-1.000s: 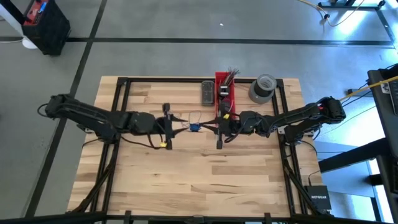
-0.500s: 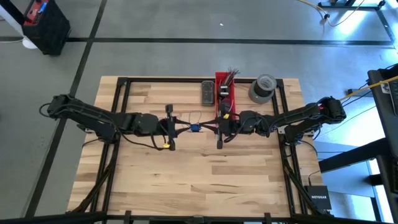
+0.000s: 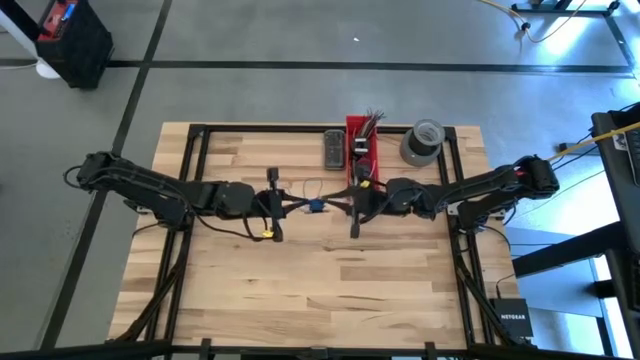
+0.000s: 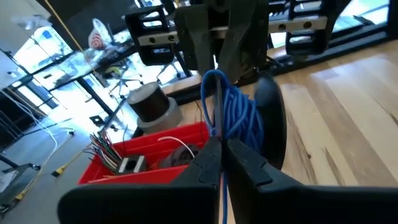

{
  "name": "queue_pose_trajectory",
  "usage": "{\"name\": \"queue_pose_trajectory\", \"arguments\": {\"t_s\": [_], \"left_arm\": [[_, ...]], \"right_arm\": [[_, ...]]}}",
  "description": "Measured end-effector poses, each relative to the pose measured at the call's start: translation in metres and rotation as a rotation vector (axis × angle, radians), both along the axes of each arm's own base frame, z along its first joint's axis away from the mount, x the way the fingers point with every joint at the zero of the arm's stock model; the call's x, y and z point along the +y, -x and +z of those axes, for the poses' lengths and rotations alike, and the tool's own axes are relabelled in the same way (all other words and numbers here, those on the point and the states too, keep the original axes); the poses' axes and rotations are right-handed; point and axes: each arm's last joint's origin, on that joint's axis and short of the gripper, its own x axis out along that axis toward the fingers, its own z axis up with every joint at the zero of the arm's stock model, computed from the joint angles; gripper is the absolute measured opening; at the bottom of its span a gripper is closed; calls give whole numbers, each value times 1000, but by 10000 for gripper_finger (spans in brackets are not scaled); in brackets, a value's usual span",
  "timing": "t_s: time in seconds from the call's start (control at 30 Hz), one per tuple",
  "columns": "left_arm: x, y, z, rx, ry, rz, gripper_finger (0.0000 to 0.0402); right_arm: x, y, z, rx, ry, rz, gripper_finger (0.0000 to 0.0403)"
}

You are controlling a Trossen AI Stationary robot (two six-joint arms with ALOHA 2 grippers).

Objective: Coil cords
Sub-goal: Coil the blue wire into the black spool

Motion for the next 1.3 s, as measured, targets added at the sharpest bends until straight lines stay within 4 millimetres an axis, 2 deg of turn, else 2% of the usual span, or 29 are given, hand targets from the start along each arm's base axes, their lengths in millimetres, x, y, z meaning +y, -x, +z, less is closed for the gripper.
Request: {"name": "queue_pose_trajectory", "arguments": {"t_s": [0.23, 0.37, 0.5, 0.6, 0.73, 0.93, 1.03, 1.17, 1.3], "left_arm": [[3, 7, 9, -58, 7, 178, 2], [4, 8, 14, -127, 26, 268, 2], [5, 3, 20, -214, 47, 281, 1], [5, -2, 19, -233, 35, 281, 1], [4, -6, 15, -227, 27, 278, 1], [3, -7, 15, -221, 4, 274, 2], [0, -6, 15, -215, -7, 263, 2], [-4, -5, 15, -216, -10, 251, 2], [-5, -5, 16, -212, -25, 248, 2]], "right_arm": [[-5, 40, 24, 109, 30, -223, 127], [-7, 46, 11, 170, -52, -246, 152], [-4, 27, -20, 157, -87, -217, 155], [0, 4, -43, 123, -91, -198, 156], [-1, -29, -64, 68, -28, -230, 156], [-3, -73, -71, 28, -12, -282, 156], [-7, -88, -75, 33, -7, -310, 156], [-6, -96, -74, 37, 33, -314, 146], [-8, -93, -81, 95, 90, -398, 86]]}}
